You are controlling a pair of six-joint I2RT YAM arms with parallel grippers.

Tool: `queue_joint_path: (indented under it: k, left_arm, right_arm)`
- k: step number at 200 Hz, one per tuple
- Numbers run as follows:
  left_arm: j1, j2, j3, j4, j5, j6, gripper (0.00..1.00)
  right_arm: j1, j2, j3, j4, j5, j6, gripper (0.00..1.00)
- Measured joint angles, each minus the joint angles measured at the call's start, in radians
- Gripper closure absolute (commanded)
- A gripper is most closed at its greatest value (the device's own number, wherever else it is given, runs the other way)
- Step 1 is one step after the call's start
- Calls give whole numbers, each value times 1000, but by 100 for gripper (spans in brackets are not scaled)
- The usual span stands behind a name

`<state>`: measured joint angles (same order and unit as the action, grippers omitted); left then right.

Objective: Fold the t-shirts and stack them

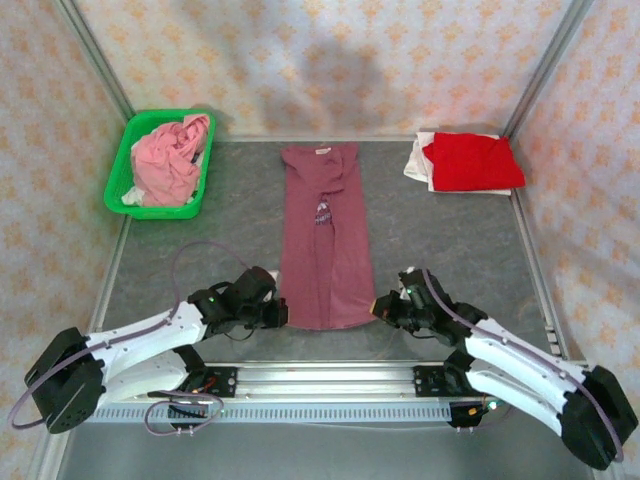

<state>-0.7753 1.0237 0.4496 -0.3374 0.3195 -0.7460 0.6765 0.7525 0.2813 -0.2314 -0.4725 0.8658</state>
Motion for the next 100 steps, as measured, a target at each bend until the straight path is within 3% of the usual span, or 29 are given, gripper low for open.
queue_joint_path:
  k: [34,100]
  left_arm:
    - [26,37,84,-80,-32,12,100]
    - [227,203,352,-101,-18,120,100]
  right_arm:
    - [-3,19,46,-46,66,9,100]
    - [-119,393,374,-44,110,-112,100]
